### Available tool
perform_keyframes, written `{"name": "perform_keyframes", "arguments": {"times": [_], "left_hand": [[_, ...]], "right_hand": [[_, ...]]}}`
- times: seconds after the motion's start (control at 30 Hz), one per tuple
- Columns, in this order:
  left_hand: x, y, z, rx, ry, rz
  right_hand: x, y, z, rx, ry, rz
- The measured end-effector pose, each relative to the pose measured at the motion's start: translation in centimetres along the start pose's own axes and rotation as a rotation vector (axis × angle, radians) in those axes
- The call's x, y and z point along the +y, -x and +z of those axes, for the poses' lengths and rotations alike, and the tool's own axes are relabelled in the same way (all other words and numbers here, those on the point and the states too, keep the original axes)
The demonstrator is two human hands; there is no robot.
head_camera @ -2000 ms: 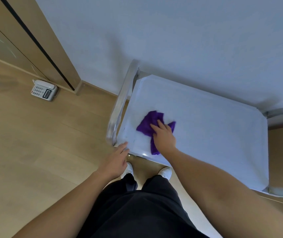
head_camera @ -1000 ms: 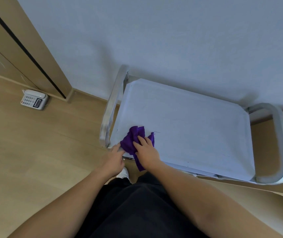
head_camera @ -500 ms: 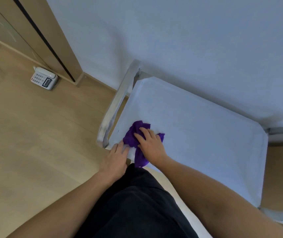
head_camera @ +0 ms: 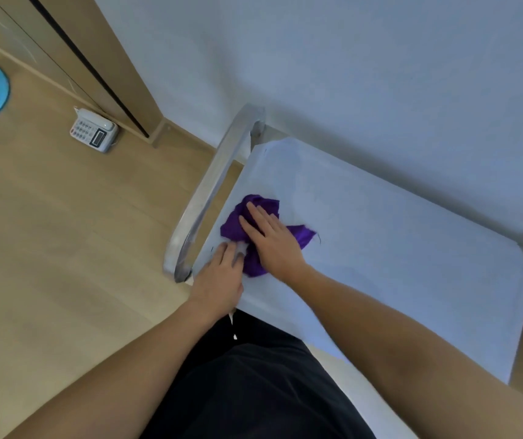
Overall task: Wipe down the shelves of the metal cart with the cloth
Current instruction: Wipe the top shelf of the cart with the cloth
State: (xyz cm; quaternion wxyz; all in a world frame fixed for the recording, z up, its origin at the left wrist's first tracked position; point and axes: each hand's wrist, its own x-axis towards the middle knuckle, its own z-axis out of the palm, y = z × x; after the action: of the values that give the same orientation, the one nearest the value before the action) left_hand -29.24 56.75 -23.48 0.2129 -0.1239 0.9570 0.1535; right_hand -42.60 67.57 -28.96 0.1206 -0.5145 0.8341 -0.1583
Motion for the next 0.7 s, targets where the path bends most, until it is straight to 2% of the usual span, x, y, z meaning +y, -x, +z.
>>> {"name": "perform_keyframes", "arguments": {"times": [0.07,0.1,0.2,0.27,0.33,0.4,0.5,0.57,0.7], "left_hand": [[-0.2,0.2,0.7,-0.026,-0.020,0.007],[-0.4,0.2,0.9,-0.023,-0.026,0.012],[-0.8,0.1,0.7,-0.027,-0.030,0.014],[-1.1,0.1,0.8,-0.030,-0.039,0.026],[-1.5,0.0,0.7,-0.031,-0.043,0.050],[-1.7,0.0,0.5,-0.040,-0.039,0.065],[-2.3,0.0,0.3,-0.050,-0.054,0.086],[-2.5,-0.1,0.0,-0.060,-0.065,0.102],[-1.9,-0.6,0.1,-0.045,-0.104,0.119]], "right_hand": [[3.2,-1.2,-1.1,0.014,0.027,0.037],[4.8,-1.9,-2.0,0.040,0.040,0.114],[7.4,-4.4,-3.8,0.107,0.027,0.503],[5.5,-5.9,-3.7,0.154,0.001,0.702],[1.9,-6.4,-2.4,0.152,-0.007,0.632],[-0.9,-5.8,-0.7,0.101,-0.011,0.399],[1.0,-6.0,-1.0,0.035,0.014,0.180],[4.1,-6.9,-2.2,0.072,0.049,0.231],[8.4,-8.0,-5.1,0.078,0.037,0.652]]}}
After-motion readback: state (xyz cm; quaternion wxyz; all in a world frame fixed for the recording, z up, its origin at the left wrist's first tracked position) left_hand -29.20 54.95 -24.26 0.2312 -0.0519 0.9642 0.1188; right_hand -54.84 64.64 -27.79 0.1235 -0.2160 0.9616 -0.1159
